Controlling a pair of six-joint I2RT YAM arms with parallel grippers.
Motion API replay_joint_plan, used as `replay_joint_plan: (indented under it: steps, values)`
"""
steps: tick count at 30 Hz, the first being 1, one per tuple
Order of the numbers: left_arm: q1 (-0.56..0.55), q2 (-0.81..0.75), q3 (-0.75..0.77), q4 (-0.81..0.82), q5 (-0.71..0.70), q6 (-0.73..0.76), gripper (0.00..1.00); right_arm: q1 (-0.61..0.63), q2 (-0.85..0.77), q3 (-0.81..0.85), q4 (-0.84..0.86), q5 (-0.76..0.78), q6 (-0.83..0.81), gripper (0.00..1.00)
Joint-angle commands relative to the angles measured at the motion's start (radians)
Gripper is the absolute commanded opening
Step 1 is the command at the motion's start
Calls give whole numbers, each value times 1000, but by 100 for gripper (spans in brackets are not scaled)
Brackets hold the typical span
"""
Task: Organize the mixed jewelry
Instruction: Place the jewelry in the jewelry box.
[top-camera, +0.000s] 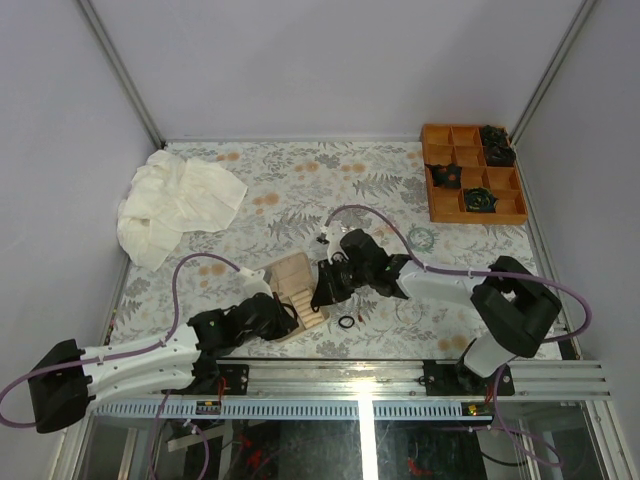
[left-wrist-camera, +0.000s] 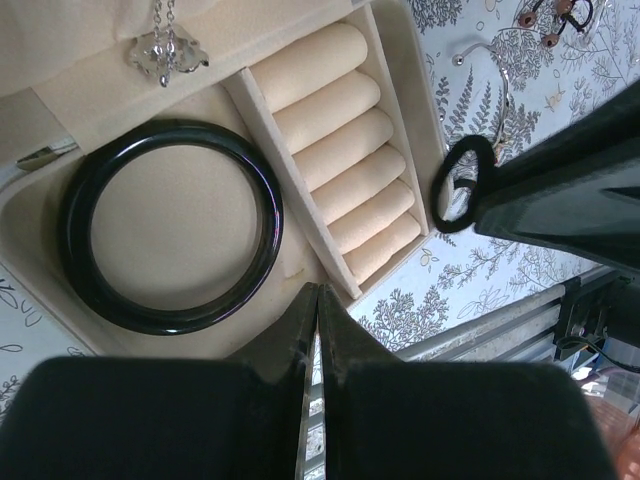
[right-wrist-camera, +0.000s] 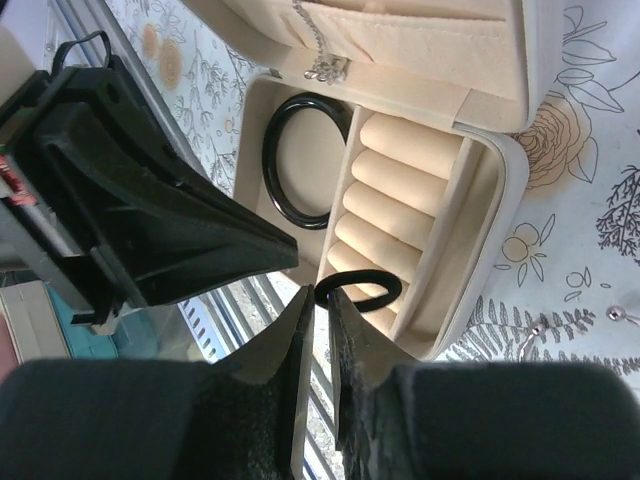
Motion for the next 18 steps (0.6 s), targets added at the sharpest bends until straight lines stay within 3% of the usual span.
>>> replay_joint_plan:
  steps: [1,11,18]
  values:
    - [-14,-19,18,-7,-43,-5,0,8,47,12,82,-53,12,18]
    - [-18,-50,42,-62,-62,-1,0,7,79,37,85,-69,-4,17]
    - [-20,-48,44,-64,-63,2,0,7,20,56,-7,-20,-66,16]
